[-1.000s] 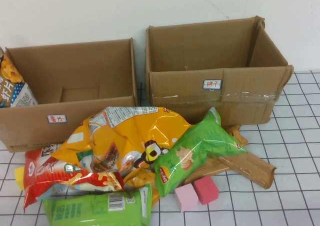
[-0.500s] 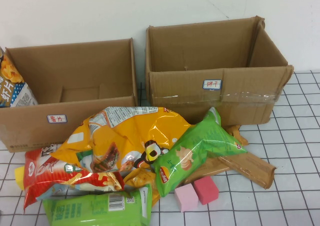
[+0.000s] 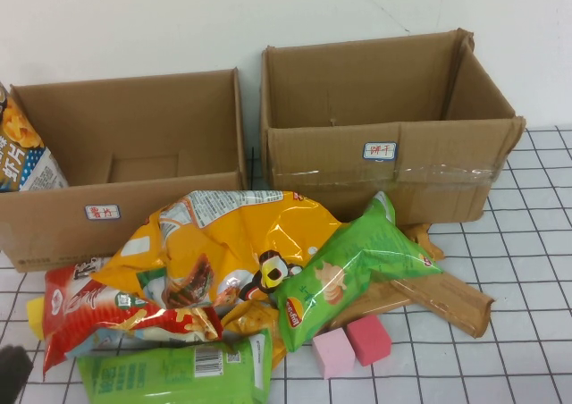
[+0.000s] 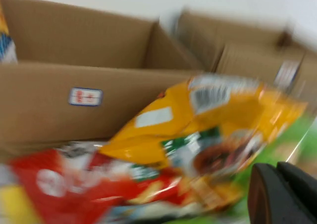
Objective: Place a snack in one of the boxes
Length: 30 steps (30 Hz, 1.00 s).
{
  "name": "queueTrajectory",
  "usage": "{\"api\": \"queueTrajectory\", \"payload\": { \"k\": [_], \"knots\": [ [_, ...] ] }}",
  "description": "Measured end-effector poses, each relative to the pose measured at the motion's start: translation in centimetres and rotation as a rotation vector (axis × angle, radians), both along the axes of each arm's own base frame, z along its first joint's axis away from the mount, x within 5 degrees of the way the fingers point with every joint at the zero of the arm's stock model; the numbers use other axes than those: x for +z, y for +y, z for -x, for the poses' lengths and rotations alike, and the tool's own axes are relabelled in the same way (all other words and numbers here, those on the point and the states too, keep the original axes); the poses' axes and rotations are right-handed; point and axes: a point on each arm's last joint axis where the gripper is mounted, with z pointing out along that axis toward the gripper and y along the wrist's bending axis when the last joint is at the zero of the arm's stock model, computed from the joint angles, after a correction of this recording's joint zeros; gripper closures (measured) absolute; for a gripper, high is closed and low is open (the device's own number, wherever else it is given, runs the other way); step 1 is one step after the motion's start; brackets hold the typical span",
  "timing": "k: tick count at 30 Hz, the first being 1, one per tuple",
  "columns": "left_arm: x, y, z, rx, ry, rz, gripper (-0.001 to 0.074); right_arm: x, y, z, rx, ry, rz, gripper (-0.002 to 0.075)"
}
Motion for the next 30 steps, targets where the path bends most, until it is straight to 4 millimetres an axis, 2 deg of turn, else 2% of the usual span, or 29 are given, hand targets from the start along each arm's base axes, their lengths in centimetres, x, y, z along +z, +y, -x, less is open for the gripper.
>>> {"api": "queueTrajectory", "payload": {
  "k": [3, 5, 7, 12, 15, 21, 30],
  "knots": [
    [2.1, 0.0, -1.3, -0.058, 0.022, -0.293, 0.0727, -0.1, 0.1, 0.0, 0.017, -0.005, 0.04, 0.0727],
    [3.2, -0.1, -2.3, -0.108, 0.006, -0.442, 0.0687, -0.1, 0.1, 0.0, 0.025, -0.012, 0.067, 0.0727],
    [4.1, -0.4, -3.4, -0.175, -0.019, -0.562, 0.0589, -0.1, 0.1, 0.0, 0.029, -0.017, 0.087, 0.0727],
    [4.1, -1.9, -5.7, -0.386, -0.115, -0.787, 0.0238, -0.1, 0.1, 0.0, 0.036, -0.024, 0.113, 0.0727],
    [3.7, -2.8, -7.2, -0.451, -0.155, -0.837, 0.0127, -0.1, 0.1, 0.0, 0.04, -0.03, 0.131, 0.0727],
    [2.9, -4.3, -10.4, -0.41, -0.197, -0.831, 0.0083, -0.1, 0.1, 0.0, 0.042, -0.033, 0.142, 0.0727],
    [0.1, -6.8, -14.9, -0.411, -0.092, -0.858, 0.0081, -0.1, 0.1, 0.0, 0.046, -0.039, 0.161, 0.0727]
  ]
}}
